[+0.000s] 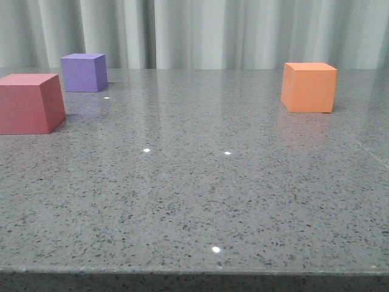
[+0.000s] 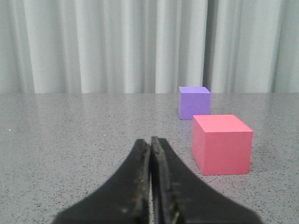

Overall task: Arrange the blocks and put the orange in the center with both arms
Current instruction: 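Move the right gripper toward the orange cube, then lower the right gripper over the orange cube and close on it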

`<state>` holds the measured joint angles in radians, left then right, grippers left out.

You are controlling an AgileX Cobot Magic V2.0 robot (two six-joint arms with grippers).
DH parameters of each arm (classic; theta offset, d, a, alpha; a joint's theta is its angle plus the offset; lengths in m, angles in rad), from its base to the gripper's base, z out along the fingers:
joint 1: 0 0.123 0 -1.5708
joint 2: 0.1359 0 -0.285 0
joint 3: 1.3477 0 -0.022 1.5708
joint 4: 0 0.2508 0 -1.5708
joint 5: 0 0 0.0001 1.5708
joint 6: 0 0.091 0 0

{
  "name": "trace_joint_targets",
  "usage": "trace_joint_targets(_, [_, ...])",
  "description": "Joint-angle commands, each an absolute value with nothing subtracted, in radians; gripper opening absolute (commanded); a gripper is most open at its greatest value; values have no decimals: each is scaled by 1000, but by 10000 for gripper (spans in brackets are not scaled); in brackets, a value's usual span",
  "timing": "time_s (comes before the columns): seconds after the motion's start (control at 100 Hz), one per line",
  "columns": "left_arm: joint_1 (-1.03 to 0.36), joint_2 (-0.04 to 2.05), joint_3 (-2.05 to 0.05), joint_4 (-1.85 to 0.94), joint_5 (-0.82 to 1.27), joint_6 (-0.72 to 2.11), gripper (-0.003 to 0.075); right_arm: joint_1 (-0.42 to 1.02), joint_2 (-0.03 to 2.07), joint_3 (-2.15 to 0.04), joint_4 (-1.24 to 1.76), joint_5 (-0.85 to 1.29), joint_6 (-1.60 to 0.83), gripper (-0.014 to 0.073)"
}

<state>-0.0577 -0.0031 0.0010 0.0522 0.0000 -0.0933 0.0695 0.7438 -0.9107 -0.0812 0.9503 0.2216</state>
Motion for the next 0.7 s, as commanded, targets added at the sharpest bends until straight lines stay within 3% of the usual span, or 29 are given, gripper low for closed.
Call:
trace_joint_targets(0.0, [-55, -40, 46, 52, -82, -96, -20, 64, 747, -942, -87, 887, 214, 636])
trace_joint_targets(0.22, [-55, -40, 46, 52, -82, -96, -20, 67, 791, -968, 9, 865, 186, 634])
trace_joint_targets(0.47, [-55, -40, 46, 52, -82, -96, -20, 74, 1013, -1122, 61, 860, 166, 634])
trace_joint_targets(0.69, [-55, -40, 46, 52, -82, -96, -20, 167, 1225, -1269, 33, 810, 166, 634])
